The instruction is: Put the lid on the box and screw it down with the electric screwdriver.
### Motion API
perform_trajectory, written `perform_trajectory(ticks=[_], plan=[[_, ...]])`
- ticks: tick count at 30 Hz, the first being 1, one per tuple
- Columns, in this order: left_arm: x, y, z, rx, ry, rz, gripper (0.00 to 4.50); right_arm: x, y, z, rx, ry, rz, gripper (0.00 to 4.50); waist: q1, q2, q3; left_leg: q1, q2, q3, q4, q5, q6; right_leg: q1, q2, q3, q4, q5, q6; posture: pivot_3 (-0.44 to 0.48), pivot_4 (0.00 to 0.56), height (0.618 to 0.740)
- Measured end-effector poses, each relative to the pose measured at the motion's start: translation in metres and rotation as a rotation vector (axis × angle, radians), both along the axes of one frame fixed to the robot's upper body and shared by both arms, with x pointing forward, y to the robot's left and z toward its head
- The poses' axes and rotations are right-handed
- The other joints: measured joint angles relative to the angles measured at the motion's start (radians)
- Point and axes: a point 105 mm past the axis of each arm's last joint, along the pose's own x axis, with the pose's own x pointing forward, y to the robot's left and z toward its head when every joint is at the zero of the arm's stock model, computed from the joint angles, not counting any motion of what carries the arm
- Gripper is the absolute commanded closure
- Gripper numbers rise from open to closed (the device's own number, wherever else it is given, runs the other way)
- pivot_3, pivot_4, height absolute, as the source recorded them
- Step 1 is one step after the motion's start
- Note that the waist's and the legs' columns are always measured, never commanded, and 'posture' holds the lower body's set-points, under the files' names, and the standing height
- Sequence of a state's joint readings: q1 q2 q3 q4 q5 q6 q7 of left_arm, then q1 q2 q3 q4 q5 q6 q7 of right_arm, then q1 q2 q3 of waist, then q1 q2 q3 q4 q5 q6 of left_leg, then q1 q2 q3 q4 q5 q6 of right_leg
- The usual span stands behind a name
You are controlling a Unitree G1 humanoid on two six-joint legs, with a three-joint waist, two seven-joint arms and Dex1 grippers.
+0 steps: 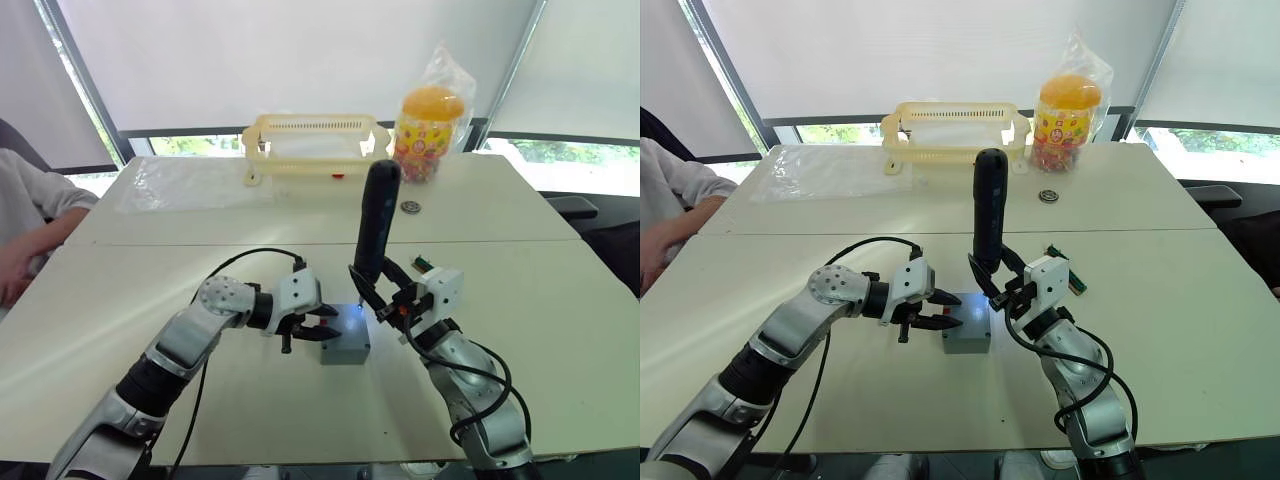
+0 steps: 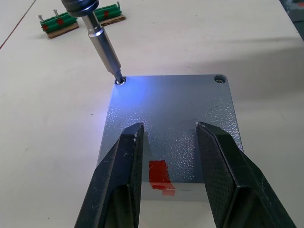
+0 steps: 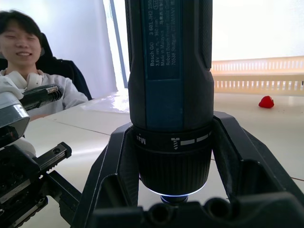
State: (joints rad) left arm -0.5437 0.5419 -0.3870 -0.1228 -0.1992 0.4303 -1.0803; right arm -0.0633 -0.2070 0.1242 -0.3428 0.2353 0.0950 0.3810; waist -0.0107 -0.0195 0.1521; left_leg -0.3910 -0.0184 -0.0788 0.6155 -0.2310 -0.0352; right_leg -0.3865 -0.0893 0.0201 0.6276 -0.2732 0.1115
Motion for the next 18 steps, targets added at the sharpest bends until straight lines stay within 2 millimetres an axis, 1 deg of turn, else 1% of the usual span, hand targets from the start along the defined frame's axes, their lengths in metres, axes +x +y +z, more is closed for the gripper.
perform_trajectory(ticks=[11,18], plan=[[-0.0002,-0.0006,-0.0001,0.005,-0.007,-0.005,2.75,0.0005,-0.0003,-0.0009,-0.004,0.002,-0.004,2.75,0.000,0.000,0.000,0.000,0.002,-0.001,0.000,0.000,0.000,0.000,0.000,0.000,-0.001,0.000,0.000,0.000,0.150,0.740],[-0.0004,-0.0018,-0.0006,0.014,-0.012,-0.013,2.75,0.0022,-0.0012,-0.0003,-0.016,-0.004,-0.014,2.75,0.000,0.001,0.000,0.000,0.003,-0.002,-0.001,0.000,0.000,0.000,0.000,-0.002,-0.006,0.000,-0.001,0.000,0.150,0.740]])
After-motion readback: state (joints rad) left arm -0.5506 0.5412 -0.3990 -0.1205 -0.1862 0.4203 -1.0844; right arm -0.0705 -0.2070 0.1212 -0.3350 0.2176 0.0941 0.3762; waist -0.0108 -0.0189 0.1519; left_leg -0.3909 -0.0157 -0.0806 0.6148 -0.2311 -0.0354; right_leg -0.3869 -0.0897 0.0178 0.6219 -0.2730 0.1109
